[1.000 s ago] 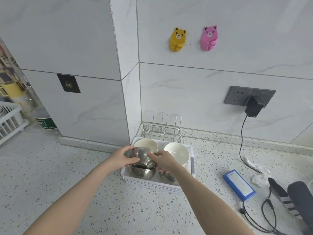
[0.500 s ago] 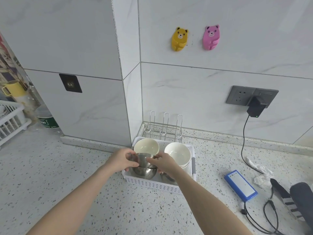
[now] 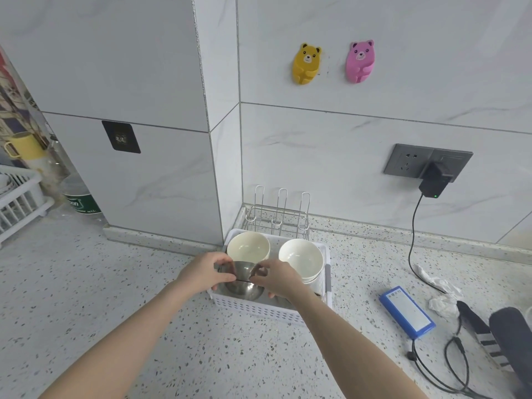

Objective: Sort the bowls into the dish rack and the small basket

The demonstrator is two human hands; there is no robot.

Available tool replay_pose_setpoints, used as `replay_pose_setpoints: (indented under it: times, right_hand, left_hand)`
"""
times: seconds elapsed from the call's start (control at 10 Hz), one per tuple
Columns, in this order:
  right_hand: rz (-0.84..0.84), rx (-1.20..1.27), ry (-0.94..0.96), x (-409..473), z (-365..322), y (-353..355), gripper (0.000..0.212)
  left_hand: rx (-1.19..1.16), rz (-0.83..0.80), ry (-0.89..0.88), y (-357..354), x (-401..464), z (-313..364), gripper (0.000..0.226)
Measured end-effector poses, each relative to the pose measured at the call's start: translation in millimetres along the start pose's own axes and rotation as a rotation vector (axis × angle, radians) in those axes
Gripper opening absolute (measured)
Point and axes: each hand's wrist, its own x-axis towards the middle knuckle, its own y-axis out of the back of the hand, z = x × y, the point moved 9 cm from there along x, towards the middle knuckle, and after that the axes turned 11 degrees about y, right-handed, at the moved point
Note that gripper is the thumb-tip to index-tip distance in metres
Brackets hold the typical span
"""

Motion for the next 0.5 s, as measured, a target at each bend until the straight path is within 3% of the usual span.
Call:
replay_pose_setpoints:
  times: [0.2,0.5]
  right_hand:
    - [0.059,0.032,-0.010,-12,-2,7,0.056]
    - [0.157,0.188,-0.025,-40,2,28,0.045]
  left_hand:
    - [0.002,0.026,0.008,-1,-3,2,0.058]
    - [-0.054,0.103,-0.027,4,-13,13,0.047]
